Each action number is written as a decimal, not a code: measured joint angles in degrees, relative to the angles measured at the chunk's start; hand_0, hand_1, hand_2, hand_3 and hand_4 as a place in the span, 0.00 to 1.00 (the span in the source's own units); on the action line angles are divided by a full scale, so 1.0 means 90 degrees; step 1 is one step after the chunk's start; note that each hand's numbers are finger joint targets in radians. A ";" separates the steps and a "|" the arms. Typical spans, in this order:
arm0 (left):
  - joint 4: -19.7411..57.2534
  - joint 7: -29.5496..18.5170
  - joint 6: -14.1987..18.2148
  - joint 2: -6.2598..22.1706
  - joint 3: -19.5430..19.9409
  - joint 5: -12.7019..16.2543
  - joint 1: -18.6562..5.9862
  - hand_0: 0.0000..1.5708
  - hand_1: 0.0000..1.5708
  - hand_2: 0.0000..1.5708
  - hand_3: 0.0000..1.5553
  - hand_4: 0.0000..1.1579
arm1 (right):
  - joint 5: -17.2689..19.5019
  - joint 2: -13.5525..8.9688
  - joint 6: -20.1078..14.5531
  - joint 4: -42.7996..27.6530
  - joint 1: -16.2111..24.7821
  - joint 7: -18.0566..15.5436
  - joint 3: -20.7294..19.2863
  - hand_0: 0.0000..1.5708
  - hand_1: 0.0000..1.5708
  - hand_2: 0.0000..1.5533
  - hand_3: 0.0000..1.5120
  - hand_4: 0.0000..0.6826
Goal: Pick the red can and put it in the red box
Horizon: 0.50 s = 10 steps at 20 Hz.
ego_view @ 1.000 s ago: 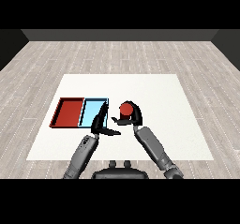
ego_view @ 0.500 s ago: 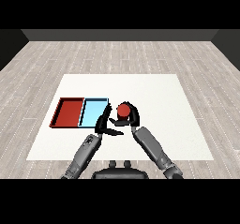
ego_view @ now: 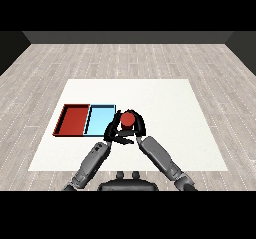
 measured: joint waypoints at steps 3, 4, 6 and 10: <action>-0.0021 -0.0058 0.0208 0.0000 -0.0239 0.0147 -0.0034 0.00 0.00 0.00 0.00 0.00 | -0.0125 0.0000 -0.0065 -0.0003 -0.0031 -0.0068 0.0089 0.95 0.95 0.93 0.91 0.90; -0.0067 -0.0058 0.0232 0.0000 -0.0297 0.0079 0.0039 0.00 0.00 0.00 0.00 0.00 | -0.0136 0.0000 -0.0146 -0.0066 -0.0031 -0.0033 0.0163 0.95 0.95 0.93 0.91 0.90; -0.0009 -0.0006 0.0411 0.0024 -0.0405 0.0224 -0.0157 0.00 0.00 0.00 0.00 0.00 | -0.0178 -0.0013 -0.0201 -0.0023 -0.0170 0.0020 0.0191 0.95 0.95 0.93 0.91 0.90; -0.0038 0.0061 0.0456 0.0068 -0.0403 0.0268 -0.0235 0.00 0.00 0.00 0.00 0.05 | -0.0344 -0.0024 -0.0269 0.0248 -0.0278 -0.0170 0.0388 0.94 0.94 0.94 0.91 0.93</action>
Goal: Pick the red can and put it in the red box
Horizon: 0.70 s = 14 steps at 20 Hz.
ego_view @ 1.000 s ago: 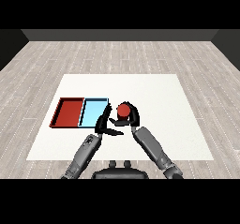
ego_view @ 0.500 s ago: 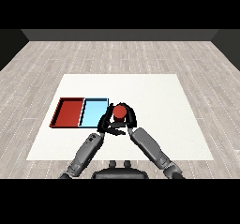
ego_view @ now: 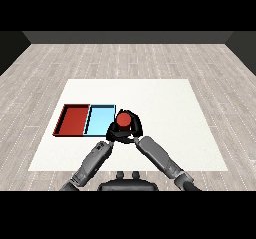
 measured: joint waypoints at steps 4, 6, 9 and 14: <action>-0.0022 -0.0073 0.0070 0.0051 -0.0004 -0.0135 0.0120 0.00 0.00 0.00 0.00 0.37 | -0.0302 -0.0028 -0.0215 0.0186 -0.0131 -0.0242 0.0319 0.93 0.93 0.93 0.90 0.92; 0.0095 -0.0048 0.0261 0.0033 0.0040 -0.0200 0.0043 0.39 0.39 0.40 0.00 0.52 | -0.0311 -0.0029 -0.0226 0.0242 -0.0178 -0.0291 0.0375 0.94 0.94 0.93 0.90 0.92; 0.0104 0.0071 0.0783 0.0028 -0.0008 -0.0068 0.0007 1.00 1.00 1.00 0.96 0.85 | -0.0390 -0.0033 -0.0294 0.0298 -0.0239 -0.0286 0.0501 0.94 0.94 0.94 0.90 0.93; 0.0269 0.0381 0.1525 0.0088 -0.0219 0.0027 -0.0221 0.97 0.97 0.95 0.90 0.74 | -0.0551 -0.0078 -0.0306 0.0369 -0.0457 -0.0258 0.0496 0.99 0.99 0.94 0.91 0.89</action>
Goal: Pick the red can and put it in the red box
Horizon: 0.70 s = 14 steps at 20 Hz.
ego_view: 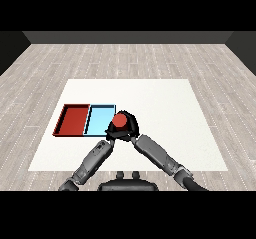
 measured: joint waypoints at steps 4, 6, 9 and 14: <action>0.0078 -0.0072 0.0313 -0.0008 0.0005 0.0008 -0.0099 1.00 1.00 0.97 0.91 0.86 | -0.0034 -0.0011 -0.0071 -0.0053 -0.0041 0.0020 0.0006 0.94 0.94 0.93 0.91 0.89; -0.0056 0.0006 0.0400 0.0007 0.0072 -0.0094 -0.0019 1.00 1.00 0.96 0.91 0.83 | -0.0070 0.0020 -0.0074 -0.0051 -0.0076 0.0027 0.0026 0.91 0.91 0.93 0.91 0.90; -0.0031 -0.0135 0.0530 -0.0037 0.0143 -0.0146 -0.0028 1.00 1.00 0.97 0.92 0.83 | -0.0156 0.0027 -0.0091 -0.0025 -0.0134 -0.0005 0.0026 0.93 0.93 0.93 0.91 0.87; -0.0046 -0.0153 0.0709 -0.0077 0.0122 -0.0271 -0.0056 1.00 1.00 0.97 0.94 0.97 | -0.0143 0.0015 0.0037 -0.0275 0.0092 0.0011 -0.0068 0.00 0.00 0.00 0.00 0.00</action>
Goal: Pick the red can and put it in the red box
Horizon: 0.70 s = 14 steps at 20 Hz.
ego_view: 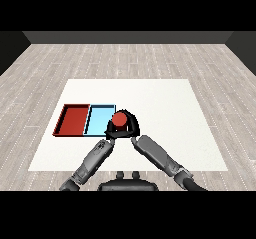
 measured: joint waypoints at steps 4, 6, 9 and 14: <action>0.0005 -0.0022 0.0116 -0.0035 0.0030 -0.0051 -0.0018 1.00 1.00 0.97 0.94 0.97 | 0.0468 0.0033 0.0139 -0.0092 0.0128 0.0302 -0.0074 0.00 0.00 0.00 0.00 0.00; -0.0014 0.0126 0.0100 -0.0038 0.0116 -0.0152 -0.0086 1.00 1.00 0.98 0.94 0.97 | 0.0542 0.0050 0.0186 -0.0063 0.0091 0.0372 -0.0114 0.00 0.00 0.00 0.00 0.00; 0.0064 -0.0024 0.0187 -0.0042 0.0077 -0.0144 -0.0119 1.00 1.00 1.00 0.96 0.98 | 0.0688 0.0021 0.0298 -0.0227 0.0291 0.0420 -0.0132 0.00 0.00 0.00 0.00 0.00; -0.0106 0.0089 0.0203 -0.0053 0.0043 -0.0166 0.0105 1.00 1.00 1.00 0.97 0.99 | 0.0969 0.0031 0.0445 -0.0406 0.0436 0.0539 -0.0500 0.00 0.00 0.00 0.00 0.00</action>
